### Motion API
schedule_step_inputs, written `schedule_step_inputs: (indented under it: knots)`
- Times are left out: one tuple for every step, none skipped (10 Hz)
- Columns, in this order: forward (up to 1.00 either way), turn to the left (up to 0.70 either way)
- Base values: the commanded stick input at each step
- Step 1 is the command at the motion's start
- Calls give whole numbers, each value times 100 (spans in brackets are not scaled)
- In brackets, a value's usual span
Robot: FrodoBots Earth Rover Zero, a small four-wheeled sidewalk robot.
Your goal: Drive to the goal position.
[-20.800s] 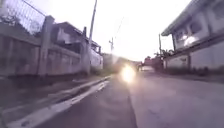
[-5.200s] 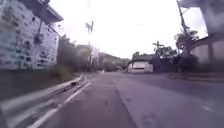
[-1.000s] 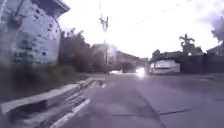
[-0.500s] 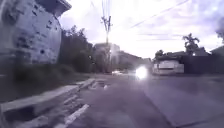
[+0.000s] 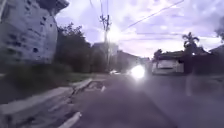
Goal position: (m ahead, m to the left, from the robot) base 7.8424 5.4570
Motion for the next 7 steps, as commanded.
schedule_step_inputs:
  knots:
    - [70,0]
    - [70,0]
    - [70,0]
    - [70,0]
    - [70,0]
    - [70,0]
    - [70,0]
